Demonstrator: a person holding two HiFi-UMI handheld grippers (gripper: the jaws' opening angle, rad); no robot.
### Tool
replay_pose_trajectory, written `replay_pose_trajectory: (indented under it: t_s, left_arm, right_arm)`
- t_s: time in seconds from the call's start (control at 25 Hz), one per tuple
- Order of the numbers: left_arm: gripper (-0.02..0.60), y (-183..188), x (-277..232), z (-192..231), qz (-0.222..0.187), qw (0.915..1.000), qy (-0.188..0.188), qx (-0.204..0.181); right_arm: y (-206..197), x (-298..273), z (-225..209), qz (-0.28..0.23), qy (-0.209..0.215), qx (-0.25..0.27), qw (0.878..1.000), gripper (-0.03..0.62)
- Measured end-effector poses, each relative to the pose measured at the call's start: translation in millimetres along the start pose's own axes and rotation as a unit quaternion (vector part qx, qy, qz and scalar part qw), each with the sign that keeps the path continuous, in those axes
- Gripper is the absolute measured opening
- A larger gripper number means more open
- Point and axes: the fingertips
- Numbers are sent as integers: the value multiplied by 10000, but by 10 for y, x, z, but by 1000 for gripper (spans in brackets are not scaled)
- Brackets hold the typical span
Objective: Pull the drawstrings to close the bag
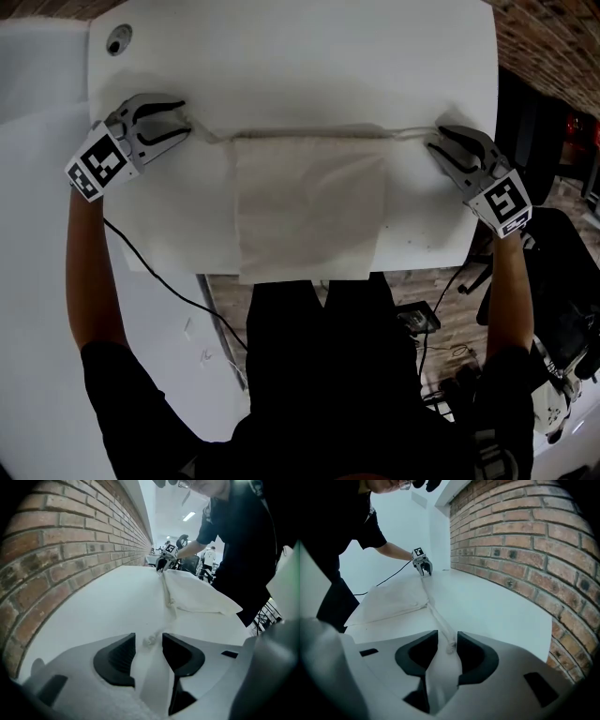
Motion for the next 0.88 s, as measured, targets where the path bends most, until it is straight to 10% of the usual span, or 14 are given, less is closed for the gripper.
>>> replay_pose_trajectory:
  t_s: [0.88]
  left_arm:
    - [57,77,-76,-102,470,9989,41,83]
  right_arm:
    - [1,2,44,188,-181,-372,9990,43]
Point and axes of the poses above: the fingertips, and each gripper's own axes: x backward along the fingers, z to its left, y out of its top, and after that the axes turned 1 degree about y, right-handed
